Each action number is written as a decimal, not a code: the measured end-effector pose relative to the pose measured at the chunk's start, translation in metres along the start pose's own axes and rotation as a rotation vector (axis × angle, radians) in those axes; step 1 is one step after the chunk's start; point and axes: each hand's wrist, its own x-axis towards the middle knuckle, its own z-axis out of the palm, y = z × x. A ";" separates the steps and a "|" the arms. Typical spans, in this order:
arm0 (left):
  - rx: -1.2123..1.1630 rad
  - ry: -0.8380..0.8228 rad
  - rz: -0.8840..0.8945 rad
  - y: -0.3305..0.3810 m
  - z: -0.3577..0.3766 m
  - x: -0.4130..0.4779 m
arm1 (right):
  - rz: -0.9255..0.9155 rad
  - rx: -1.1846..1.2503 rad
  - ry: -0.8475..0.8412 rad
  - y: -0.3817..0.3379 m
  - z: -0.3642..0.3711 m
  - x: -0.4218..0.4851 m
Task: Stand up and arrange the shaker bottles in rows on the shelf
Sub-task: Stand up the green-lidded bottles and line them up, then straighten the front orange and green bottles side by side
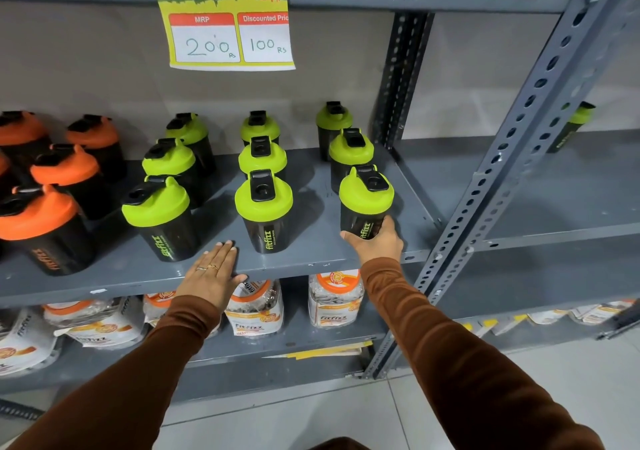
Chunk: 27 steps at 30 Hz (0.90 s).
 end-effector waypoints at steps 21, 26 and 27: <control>-0.405 0.589 -0.235 -0.046 -0.017 -0.044 | -0.813 0.132 -0.177 -0.051 0.095 -0.142; -0.637 0.928 -0.625 -0.125 -0.036 -0.054 | -0.572 0.238 -0.236 -0.104 0.172 -0.187; -0.690 0.936 -0.671 -0.140 -0.038 -0.053 | -0.499 0.249 -0.195 -0.111 0.184 -0.191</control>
